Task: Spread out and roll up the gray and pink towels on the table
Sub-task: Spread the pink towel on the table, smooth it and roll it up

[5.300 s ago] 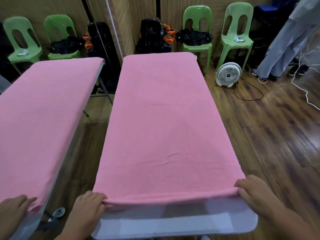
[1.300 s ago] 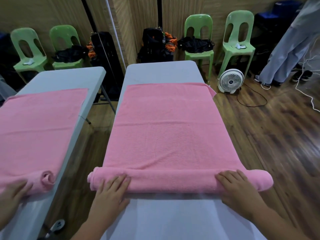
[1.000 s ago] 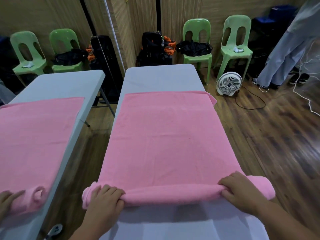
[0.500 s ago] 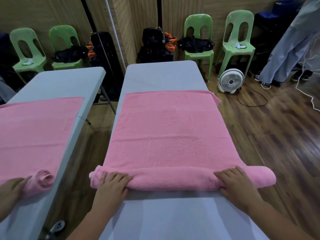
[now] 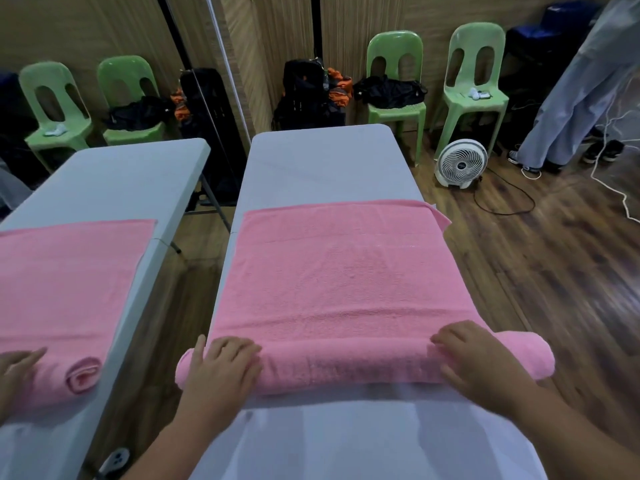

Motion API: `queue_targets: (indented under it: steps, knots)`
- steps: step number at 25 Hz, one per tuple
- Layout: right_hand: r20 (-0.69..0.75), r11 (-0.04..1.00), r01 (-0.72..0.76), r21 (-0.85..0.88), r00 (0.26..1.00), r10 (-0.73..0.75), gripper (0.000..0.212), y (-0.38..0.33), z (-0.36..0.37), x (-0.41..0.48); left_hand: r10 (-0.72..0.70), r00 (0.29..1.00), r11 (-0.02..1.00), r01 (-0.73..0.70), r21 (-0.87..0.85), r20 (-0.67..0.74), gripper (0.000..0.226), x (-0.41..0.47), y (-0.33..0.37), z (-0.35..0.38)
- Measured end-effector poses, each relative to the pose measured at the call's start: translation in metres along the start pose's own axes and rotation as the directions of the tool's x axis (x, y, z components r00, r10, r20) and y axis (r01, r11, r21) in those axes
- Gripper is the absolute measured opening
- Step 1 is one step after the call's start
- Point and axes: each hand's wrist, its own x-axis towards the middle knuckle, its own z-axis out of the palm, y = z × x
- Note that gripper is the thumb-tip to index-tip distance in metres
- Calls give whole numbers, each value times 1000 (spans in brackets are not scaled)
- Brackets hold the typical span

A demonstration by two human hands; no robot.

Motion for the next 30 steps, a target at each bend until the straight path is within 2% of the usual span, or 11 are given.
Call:
queue_targets:
  steps: [2, 5, 9, 12, 14, 16, 19, 22, 24, 27, 30]
  knots:
    - [17, 996, 55, -64, 998, -54, 52, -7, 14, -21, 73, 996, 997, -74, 17, 41, 42, -14, 5, 8]
    - [131, 986, -84, -145, 986, 104, 76, 1, 39, -21, 11, 992, 999, -16, 46, 122, 63, -8, 8, 23]
    - [111, 989, -109, -103, 986, 120, 44, 6, 34, -5, -26, 996, 999, 29, -37, 81, 35, -7, 8, 19]
    - [316, 995, -98, 10, 945, 90, 34, 10, 10, 2, 42, 992, 998, -37, -43, 123, 27, -18, 4, 9]
    - [373, 987, -129, 94, 924, 85, 36, 16, 0, 17, 38, 985, 999, -34, -28, 166, 35, -3, -1, 4]
    - [267, 983, -149, 105, 957, 116, 38, 16, -6, 27, -19, 989, 1000, 22, -17, 145, 40, 12, 2, -5]
    - [55, 1000, 9, 7, 998, -10, 40, 9, 3, 14, -3, 998, 1000, 3, -4, 70, 44, 7, 5, 2]
    - [148, 988, -10, -153, 988, 33, 65, 0, 24, -2, 38, 982, 998, -46, 39, 187, 65, -4, 7, 18]
    - [176, 980, -60, -190, 980, 94, 68, 2, 38, -3, -25, 987, 1000, 24, 10, 158, 55, 1, 9, 20]
    - [234, 982, -63, -179, 967, 105, 50, 1, 26, 0, -33, 994, 999, 35, -18, 101, 30, -6, 12, 12]
    - [437, 997, -73, -41, 896, 83, 51, 0, -4, 10, 29, 993, 1000, -28, -10, 118, 22, -16, 7, 4]
